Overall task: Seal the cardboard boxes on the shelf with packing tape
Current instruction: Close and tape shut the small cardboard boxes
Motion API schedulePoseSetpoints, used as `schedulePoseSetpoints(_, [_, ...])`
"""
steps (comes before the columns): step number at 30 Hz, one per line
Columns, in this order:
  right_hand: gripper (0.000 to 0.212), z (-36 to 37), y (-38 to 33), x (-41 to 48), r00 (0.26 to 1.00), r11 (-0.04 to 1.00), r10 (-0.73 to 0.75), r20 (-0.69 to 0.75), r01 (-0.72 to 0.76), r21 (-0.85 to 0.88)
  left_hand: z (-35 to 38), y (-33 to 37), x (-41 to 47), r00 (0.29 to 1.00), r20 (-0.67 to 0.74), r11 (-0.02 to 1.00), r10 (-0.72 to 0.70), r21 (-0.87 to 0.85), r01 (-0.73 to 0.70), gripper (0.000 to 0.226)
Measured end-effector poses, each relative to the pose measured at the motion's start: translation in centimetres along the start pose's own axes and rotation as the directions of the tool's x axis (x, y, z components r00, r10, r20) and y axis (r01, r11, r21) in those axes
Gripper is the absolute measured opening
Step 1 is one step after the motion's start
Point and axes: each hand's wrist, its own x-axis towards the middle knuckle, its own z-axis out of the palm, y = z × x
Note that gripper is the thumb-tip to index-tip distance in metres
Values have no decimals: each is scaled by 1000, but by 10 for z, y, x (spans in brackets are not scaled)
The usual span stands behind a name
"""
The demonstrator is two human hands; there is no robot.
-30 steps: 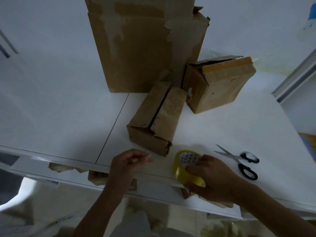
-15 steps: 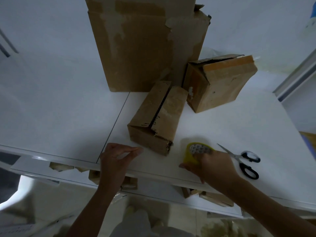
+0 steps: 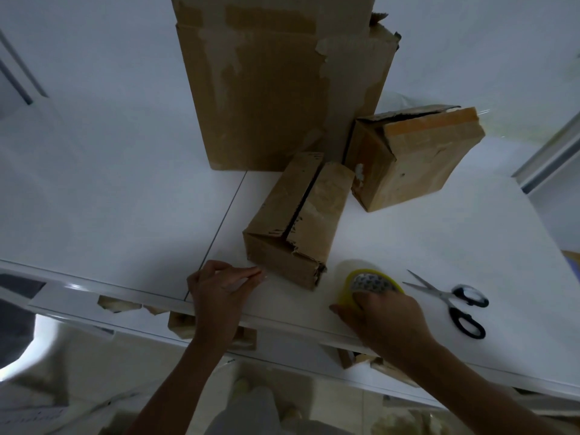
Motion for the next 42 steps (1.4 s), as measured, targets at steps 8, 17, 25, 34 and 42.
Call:
schedulePoseSetpoints(8, [54,-10,-10,7,992,993,116,47,-117,4,16,1,3,994,-101,958,38,288,-7,32])
schedulePoseSetpoints(17, [53,7,2,14,996,994,84,36,-82,-68,16,4,6,995,-50,903,82,426,-53,39])
schedulePoseSetpoints(25, [50,-4,1,13,987,992,125,104,-127,9,-5,-11,40,999,-29,907,16,421,-2,31])
schedulePoseSetpoints(34, [50,-5,3,12,980,992,123,157,-125,4,-9,34,43,945,50,914,324,242,-326,49])
schedulePoseSetpoints(42, [50,-4,4,13,985,994,109,132,-111,7,26,80,91,467,751,442,467,259,-859,80])
